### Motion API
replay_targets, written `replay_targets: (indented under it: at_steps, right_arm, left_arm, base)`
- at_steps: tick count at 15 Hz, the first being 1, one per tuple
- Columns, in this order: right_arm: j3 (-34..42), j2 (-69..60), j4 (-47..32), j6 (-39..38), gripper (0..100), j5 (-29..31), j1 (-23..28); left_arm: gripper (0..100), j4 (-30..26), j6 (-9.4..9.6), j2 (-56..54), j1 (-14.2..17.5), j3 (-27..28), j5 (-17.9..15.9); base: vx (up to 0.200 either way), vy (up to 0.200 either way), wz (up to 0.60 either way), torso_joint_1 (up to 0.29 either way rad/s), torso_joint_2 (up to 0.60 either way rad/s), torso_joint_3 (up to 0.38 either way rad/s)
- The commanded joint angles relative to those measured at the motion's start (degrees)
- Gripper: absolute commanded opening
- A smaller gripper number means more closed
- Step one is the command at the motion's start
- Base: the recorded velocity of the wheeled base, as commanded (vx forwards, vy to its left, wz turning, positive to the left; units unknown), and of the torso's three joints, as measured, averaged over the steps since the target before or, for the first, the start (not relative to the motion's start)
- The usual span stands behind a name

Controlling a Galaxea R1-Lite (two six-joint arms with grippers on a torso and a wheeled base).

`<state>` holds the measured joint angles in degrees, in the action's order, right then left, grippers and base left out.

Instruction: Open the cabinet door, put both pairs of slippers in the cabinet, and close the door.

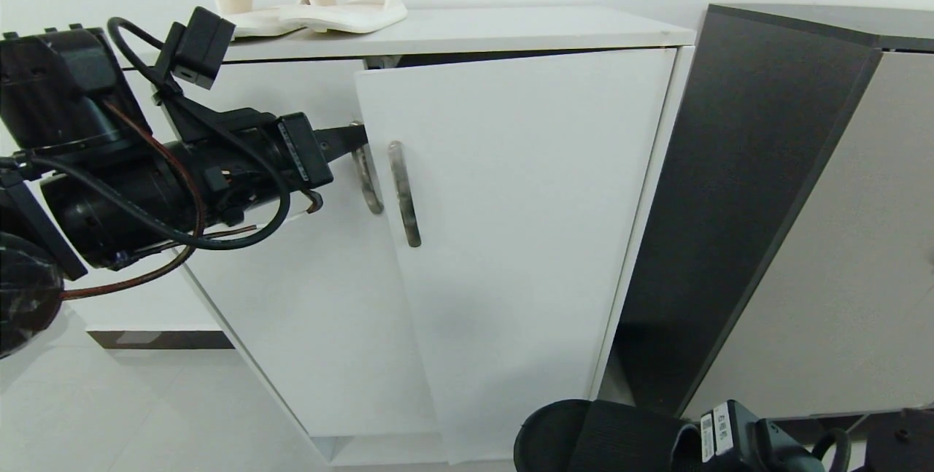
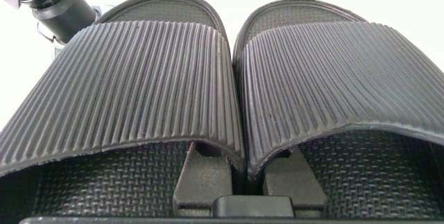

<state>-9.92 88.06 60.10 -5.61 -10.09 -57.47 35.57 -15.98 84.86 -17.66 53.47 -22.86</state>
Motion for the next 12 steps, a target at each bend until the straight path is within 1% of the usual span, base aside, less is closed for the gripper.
replay_targets:
  at_steps: [1, 2, 3, 5, 6, 7, 8, 9, 11, 12]
  right_arm:
    - [0.1, 0.4, 0.0, 0.0, 0, -0.1, 0.0]
    - [0.5, 0.4, 0.0, -0.1, 0, -0.4, -0.1]
    - [1.1, 0.1, 0.1, -0.5, 0, -1.2, -0.4]
    - [2.4, -1.3, 0.1, -1.2, 0, -6.4, -0.3]
    - [3.5, -3.1, 0.1, -1.5, 0, -9.9, -0.1]
    - [5.2, -4.6, 0.1, -1.1, 0, -11.6, -0.2]
    - [6.1, -5.2, 0.0, -0.4, 0, -12.9, -0.3]
    - [6.5, -5.4, 0.0, 0.8, 0, -14.5, -0.4]
    - [7.5, -5.7, 0.0, 2.5, 0, -15.0, -0.6]
    - [7.9, -5.7, -0.2, 3.8, 0, -14.6, -1.7]
  left_arm:
    - [0, 0.0, -0.01, 0.5, -0.4, 0.1, 0.0]
    - [0, 0.0, -0.01, 0.5, -0.6, 0.1, 0.0]
    - [0, 0.0, -0.01, 0.1, -1.6, -0.1, 0.1]
    - [0, -0.1, 0.25, -1.6, -5.9, -0.8, 0.3]
    - [0, -0.3, 0.51, -3.6, -10.1, -1.6, 0.4]
    - [0, -1.4, 2.18, -6.0, -12.0, -3.2, 0.4]
    - [0, -2.0, 3.24, -7.3, -12.1, -4.3, 0.2]
    - [0, -2.0, 3.41, -7.8, -12.0, -5.4, 0.1]
    - [0, -1.9, 3.33, -7.3, -10.7, -6.7, 0.1]
    - [0, -1.8, 3.33, -6.8, -10.2, -7.0, 0.1]
  base:
    - [-0.2, 0.0, 0.0, 0.002, 0.0, -0.002]
    - [-0.2, 0.0, 0.0, 0.002, 0.0, 0.002]
    - [-0.2, 0.0, 0.0, -0.002, 0.01, 0.002]
    - [-0.2, 0.0, 0.0, 0.005, 0.0, 0.002]
    - [-0.2, 0.0, 0.0, -0.002, 0.01, -0.002]
    - [-0.2, 0.0, 0.0, 0.007, 0.0, 0.002]
    - [-0.2, 0.0, 0.0, 0.002, 0.01, 0.002]
    - [-0.2, 0.0, 0.0, 0.002, 0.0, -0.012]
    - [0.0, 0.0, 0.0, 0.0, 0.0, 0.0]
    - [0.0, 0.0, 0.0, 0.0, 0.0, 0.0]
